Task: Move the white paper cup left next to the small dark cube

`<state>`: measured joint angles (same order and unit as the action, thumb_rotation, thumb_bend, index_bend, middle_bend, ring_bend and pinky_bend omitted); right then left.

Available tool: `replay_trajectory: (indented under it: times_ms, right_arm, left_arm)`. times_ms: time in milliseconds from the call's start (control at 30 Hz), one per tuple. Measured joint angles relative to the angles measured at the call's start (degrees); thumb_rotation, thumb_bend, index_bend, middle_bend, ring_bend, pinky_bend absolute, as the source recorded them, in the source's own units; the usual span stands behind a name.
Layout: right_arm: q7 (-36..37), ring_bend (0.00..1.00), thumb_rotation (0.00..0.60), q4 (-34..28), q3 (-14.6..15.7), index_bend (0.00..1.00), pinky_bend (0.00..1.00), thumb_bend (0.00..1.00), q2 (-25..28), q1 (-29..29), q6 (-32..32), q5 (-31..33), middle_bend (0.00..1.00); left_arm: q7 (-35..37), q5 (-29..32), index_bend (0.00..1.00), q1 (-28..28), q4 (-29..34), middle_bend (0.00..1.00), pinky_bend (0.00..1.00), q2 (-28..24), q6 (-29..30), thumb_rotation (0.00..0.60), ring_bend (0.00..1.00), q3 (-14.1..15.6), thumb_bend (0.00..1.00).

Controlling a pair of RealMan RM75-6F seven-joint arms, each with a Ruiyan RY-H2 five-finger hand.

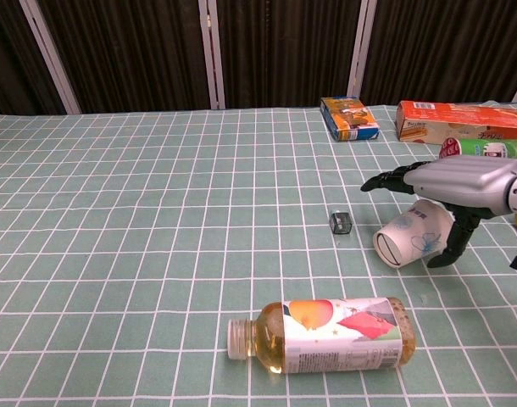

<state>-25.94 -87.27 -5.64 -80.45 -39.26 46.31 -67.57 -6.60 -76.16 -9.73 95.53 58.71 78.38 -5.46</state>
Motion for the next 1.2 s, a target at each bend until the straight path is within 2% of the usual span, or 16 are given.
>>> replay_trajectory:
  times_ms: [200,400,533,733,900,1200]
  right_arm:
    - [-11.89,0.0,0.6,-4.1,1.97,0.01,0.0,0.04,1.51,0.31,4.95,0.69,0.0]
    - [-26.91,0.0,0.6,-7.32,5.14,0.01,0.0,0.05,1.71,0.7,10.5,-0.49,0.0]
    - [-36.78,0.0,0.6,-8.79,7.11,0.01,0.0,0.05,0.03,1.39,14.38,-0.51,0.0]
    - [-47.58,0.0,0.6,-10.31,8.77,0.01,0.0,0.05,-3.58,1.96,17.74,1.91,0.0]
    - [-52.67,0.0,0.6,-9.68,9.15,0.01,0.0,0.06,-6.69,1.5,18.42,5.11,0.0]
    - [-54.11,0.0,0.6,-4.38,9.55,0.04,0.0,0.06,-10.07,1.19,19.49,6.22,0.0]
  left_arm:
    - [-0.26,-0.33,0.0,0.13,0.55,0.0,0.0,-0.2,0.37,0.6,0.0,0.11,0.06]
    - [-0.63,-0.76,0.0,0.33,0.98,0.0,0.0,-0.31,0.89,0.6,0.0,0.25,0.06]
    - [-0.76,-0.71,0.0,0.4,1.02,0.0,0.0,-0.35,1.05,0.6,0.0,0.22,0.06]
    - [-0.74,-0.14,0.0,0.28,0.69,0.0,0.0,-0.3,0.66,0.6,0.0,0.06,0.06]
    - [-0.81,0.32,0.0,0.16,0.49,0.0,0.0,-0.2,0.38,0.6,0.0,-0.09,0.06]
    - [-1.08,0.93,0.0,-0.04,0.2,0.0,0.0,-0.03,-0.07,0.6,0.0,-0.22,0.06]
